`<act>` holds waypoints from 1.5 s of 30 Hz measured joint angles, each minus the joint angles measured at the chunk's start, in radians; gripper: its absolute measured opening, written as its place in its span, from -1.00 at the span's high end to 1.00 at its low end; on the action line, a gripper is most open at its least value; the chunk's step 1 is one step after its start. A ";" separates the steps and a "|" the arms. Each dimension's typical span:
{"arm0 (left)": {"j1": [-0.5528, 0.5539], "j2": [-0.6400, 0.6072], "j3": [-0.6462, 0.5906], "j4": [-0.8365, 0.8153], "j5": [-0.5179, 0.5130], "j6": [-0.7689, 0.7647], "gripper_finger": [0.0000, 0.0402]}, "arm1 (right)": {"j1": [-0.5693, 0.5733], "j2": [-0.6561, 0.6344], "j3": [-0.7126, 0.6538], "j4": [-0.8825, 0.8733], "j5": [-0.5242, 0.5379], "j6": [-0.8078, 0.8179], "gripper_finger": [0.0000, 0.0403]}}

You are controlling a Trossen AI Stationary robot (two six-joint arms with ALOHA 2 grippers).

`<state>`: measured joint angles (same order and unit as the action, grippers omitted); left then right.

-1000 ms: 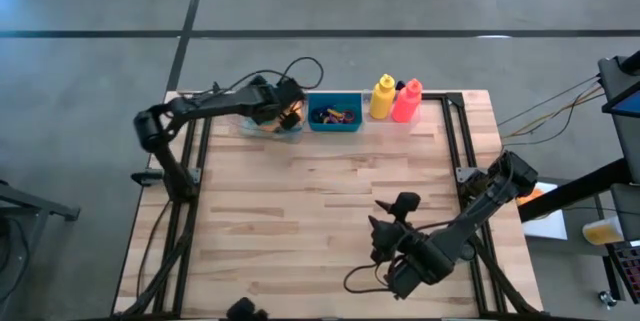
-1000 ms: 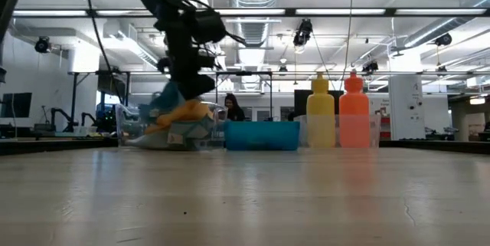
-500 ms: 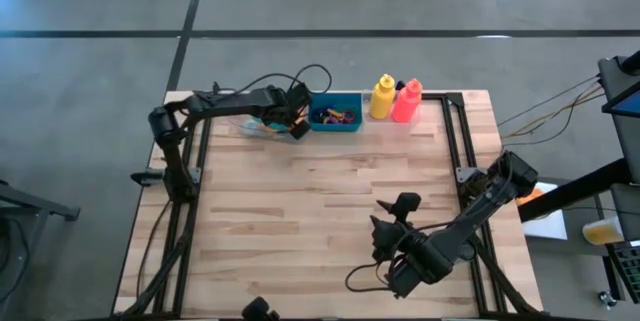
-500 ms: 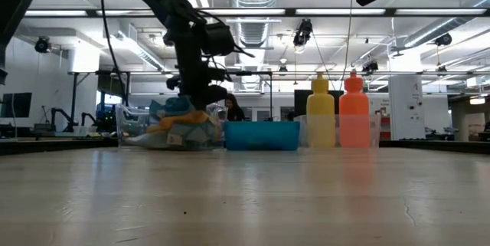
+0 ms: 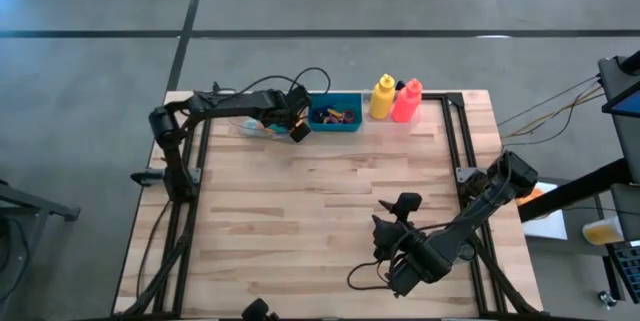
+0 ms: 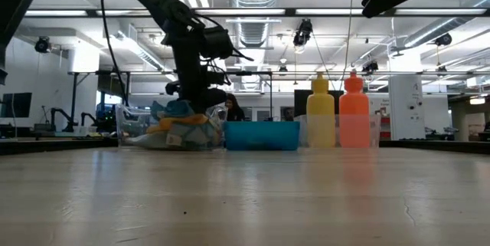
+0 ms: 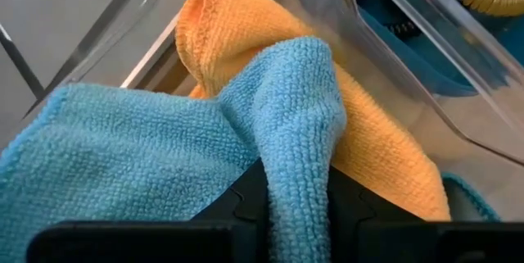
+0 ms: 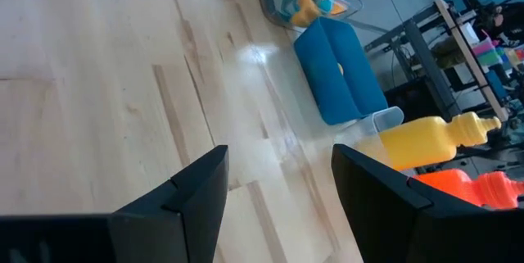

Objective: Pick & Place Sports Items
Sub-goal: Put the folded blue towel into the transparent bin

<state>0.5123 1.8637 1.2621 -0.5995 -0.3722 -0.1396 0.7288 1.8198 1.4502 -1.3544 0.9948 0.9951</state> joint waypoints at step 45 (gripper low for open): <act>-0.045 -0.089 0.000 -0.018 -0.025 0.066 0.63 | 0.013 0.000 -0.012 0.012 -0.002 0.001 -0.09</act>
<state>0.4672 1.7744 1.2621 -0.6174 -0.3975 -0.0738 0.7422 1.8202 1.4382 -1.3427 0.9932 0.9957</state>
